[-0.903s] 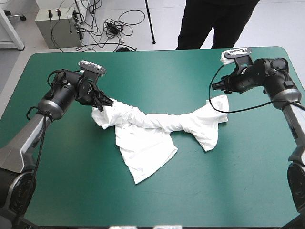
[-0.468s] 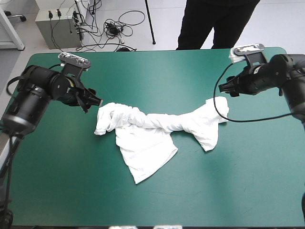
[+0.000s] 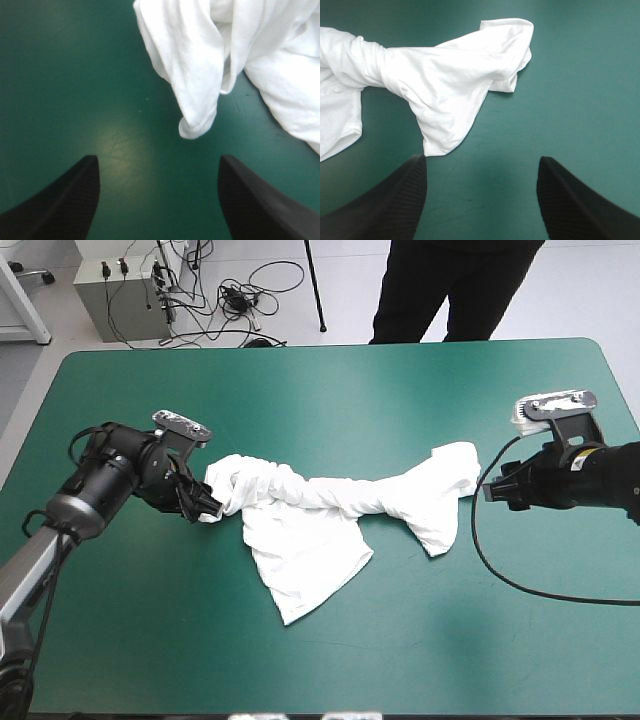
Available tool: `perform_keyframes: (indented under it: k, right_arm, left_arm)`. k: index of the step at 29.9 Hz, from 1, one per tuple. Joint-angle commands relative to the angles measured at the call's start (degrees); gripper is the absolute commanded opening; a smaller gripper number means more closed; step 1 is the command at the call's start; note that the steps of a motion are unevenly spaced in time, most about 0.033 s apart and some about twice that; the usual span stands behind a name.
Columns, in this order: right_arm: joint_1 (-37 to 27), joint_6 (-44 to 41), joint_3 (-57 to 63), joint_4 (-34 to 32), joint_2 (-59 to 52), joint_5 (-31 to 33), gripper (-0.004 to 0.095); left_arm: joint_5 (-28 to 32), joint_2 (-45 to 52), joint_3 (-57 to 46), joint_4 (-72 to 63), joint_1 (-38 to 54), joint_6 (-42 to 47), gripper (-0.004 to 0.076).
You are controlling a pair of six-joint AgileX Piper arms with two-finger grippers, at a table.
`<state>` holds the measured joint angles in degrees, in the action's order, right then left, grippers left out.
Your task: Fold the cloth
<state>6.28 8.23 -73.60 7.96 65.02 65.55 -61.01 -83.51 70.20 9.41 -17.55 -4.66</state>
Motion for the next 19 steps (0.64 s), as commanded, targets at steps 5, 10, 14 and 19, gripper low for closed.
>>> perform_keyframes:
  k: [5,10,14,19]
  right_arm:
    - [0.1,0.0,-0.4,0.5,-1.7,-2.3,0.0604]
    - [0.1,1.1,-0.2,0.5,-1.7,-1.8,0.0603]
    - [0.1,2.3,2.3,0.8,-1.4,-2.0,0.0604]
    - [0.1,5.0,9.8,5.3,0.8,-6.9,0.0604]
  left_arm:
    - [7.3,-7.7,1.2,-1.6,0.1,0.1,0.049]
    - [8.9,-13.0,1.2,-3.9,0.3,-1.1,0.0485]
    - [8.9,-15.1,1.2,-5.1,0.5,-1.2,0.0361]
    - [8.9,-15.3,1.2,-5.3,0.5,-1.0,0.006]
